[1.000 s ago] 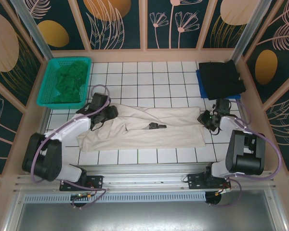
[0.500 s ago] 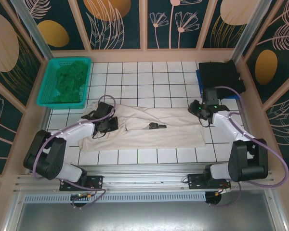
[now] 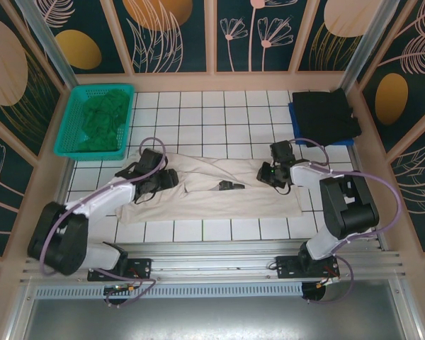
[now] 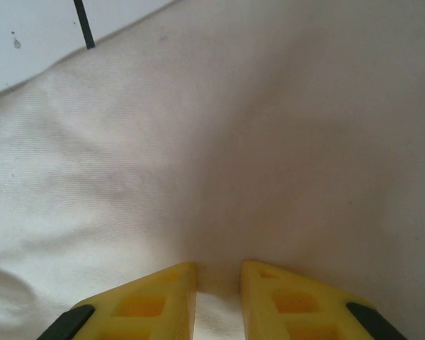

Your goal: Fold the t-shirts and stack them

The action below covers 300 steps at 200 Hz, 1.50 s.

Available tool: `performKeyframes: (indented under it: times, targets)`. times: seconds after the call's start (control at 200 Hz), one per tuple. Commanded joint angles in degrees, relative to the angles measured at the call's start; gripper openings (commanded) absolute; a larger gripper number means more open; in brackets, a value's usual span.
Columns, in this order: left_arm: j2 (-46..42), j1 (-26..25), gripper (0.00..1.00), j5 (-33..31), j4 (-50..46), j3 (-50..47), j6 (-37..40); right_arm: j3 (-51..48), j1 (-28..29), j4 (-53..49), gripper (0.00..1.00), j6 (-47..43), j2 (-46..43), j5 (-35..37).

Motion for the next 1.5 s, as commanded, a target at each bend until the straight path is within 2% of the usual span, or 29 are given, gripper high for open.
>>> performKeyframes:
  times: [0.0,0.085,0.2,0.385,0.46,0.53,0.596,0.706,0.976,1.031,1.096,1.201,1.241,1.326,1.496]
  targets:
    - [6.7,-0.3,0.58,-0.5,3.1,6.8,2.0,-2.5,1.4,0.3,0.24,0.1,-1.3,1.2]
    - [11.5,-0.3,0.59,1.3,2.0,11.8,4.2,-3.7,2.4,0.1,0.24,-0.1,-1.8,3.1]
    - [13.7,-0.4,0.6,3.0,1.2,12.1,6.6,-4.8,2.5,0.5,0.25,-0.5,-2.7,4.3]
    - [11.3,-0.8,0.47,7.0,1.0,5.3,8.7,-3.9,1.9,-1.3,0.25,-1.4,-2.1,6.9]
    - [10.1,-1.0,0.33,7.1,0.3,2.9,9.0,-3.8,1.7,-1.5,0.25,-1.5,-2.4,7.1]
    - [8.4,-1.0,0.26,7.2,-0.3,1.3,8.9,-3.6,1.4,-1.7,0.26,-1.7,-2.6,7.1]
    - [6.8,-1.0,0.12,7.3,-1.0,0.7,8.4,-3.3,1.1,-2.0,0.26,-1.8,-2.7,7.5]
    - [3.8,-1.0,0.0,7.1,-1.8,1.1,7.6,-3.2,0.1,-2.4,0.26,-2.4,-3.0,8.0]
    - [-2.5,-2.3,0.0,7.8,-5.2,4.3,5.6,-5.0,-4.2,-2.0,0.26,-3.2,-4.1,8.3]
    - [-3.4,-2.5,0.09,8.2,-5.5,4.1,5.1,-5.1,-4.6,-1.8,0.26,-3.4,-4.1,8.1]
    - [-4.5,-2.5,0.28,9.0,-5.4,3.3,4.7,-5.2,-4.8,-1.8,0.26,-3.5,-4.0,8.3]
    - [-6.7,-2.5,0.36,7.8,-4.8,1.4,3.8,-5.6,-5.7,-2.3,0.26,-3.8,-4.0,8.6]
    - [-7.4,-2.4,0.36,5.5,-5.4,0.9,3.2,-6.0,-6.1,-2.3,0.26,-3.8,-4.3,8.5]
    - [-7.6,-2.1,0.48,-0.4,-6.6,0.1,1.5,-6.7,-6.5,-1.8,0.26,-4.0,-5.3,7.8]
    - [-2.1,-0.6,0.49,-6.4,-8.7,-0.5,1.2,-7.1,-6.6,-1.5,0.27,-4.3,-6.1,7.1]
